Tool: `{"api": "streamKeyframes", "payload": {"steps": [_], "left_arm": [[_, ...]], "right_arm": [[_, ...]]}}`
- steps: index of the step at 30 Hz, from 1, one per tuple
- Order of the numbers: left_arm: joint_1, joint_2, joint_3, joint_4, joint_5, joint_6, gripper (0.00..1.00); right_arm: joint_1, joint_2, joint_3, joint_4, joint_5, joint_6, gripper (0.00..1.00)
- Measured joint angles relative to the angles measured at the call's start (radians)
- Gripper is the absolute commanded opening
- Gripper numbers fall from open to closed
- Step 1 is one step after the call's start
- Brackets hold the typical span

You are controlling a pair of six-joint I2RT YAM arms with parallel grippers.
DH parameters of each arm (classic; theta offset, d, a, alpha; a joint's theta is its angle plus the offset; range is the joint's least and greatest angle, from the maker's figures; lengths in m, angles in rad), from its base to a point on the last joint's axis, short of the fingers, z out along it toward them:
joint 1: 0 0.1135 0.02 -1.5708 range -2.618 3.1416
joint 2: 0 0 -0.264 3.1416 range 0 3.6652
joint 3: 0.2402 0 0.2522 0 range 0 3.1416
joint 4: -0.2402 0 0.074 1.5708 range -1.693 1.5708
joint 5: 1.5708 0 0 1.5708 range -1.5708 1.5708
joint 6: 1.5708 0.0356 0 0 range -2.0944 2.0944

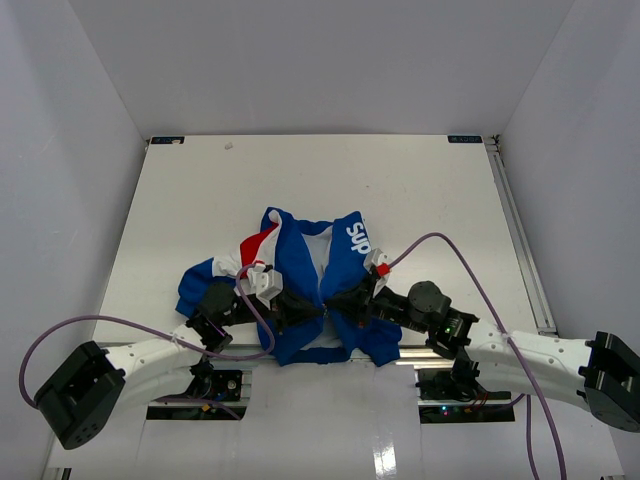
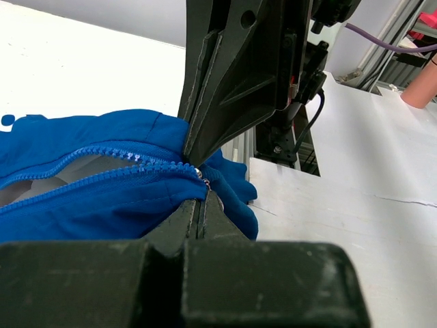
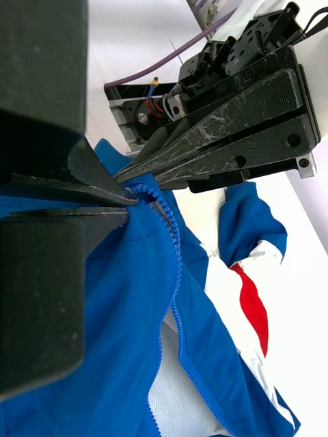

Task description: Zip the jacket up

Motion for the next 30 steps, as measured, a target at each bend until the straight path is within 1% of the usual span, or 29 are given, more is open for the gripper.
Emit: {"api": "streamKeyframes", "payload": {"steps": [2,3,5,7,9,11,13,20,24,26,30], "left_arm": [[0.0,-0.001,0.0,-0.005,-0.011,-0.001,0.0],[0.0,-0.004,0.0,-0.008,-0.02,-0.003,0.0],[-0.002,-0.019,0.0,-0.03,-0.049,-0.02,0.0],[-0.004,-0.042,0.0,-0.057,-0.08,-0.043,0.0],[-0.006,-0.062,0.001,-0.078,-0.108,-0.068,0.0],[-0.008,-0.072,0.009,-0.104,-0.128,-0.097,0.0],[-0.008,-0.07,0.027,-0.141,-0.142,-0.124,0.0],[-0.008,0.012,0.128,-0.268,-0.144,-0.205,0.0],[-0.008,0.041,0.161,-0.296,-0.129,-0.244,0.0],[-0.007,0.05,0.177,-0.306,-0.123,-0.259,0.0],[-0.003,0.06,0.193,-0.313,-0.114,-0.288,0.0]], "right_arm": [[0.0,0.002,0.0,-0.001,0.001,-0.002,0.09],[0.0,0.003,0.0,-0.001,0.003,-0.005,0.14],[0.0,0.004,0.004,-0.015,0.012,-0.012,0.21],[0.0,0.006,0.018,-0.035,0.023,-0.014,0.33],[0.0,0.006,0.029,-0.048,0.04,-0.016,0.4],[0.0,0.005,0.04,-0.074,0.065,-0.012,0.44],[0.0,0.005,0.051,-0.107,0.095,-0.01,0.51],[-0.001,-0.021,0.098,-0.276,0.21,0.009,0.6],[0.0,-0.063,0.12,-0.382,0.251,0.016,0.63],[0.001,-0.087,0.133,-0.433,0.267,0.016,0.67],[0.01,-0.131,0.148,-0.5,0.303,0.016,0.69]]}}
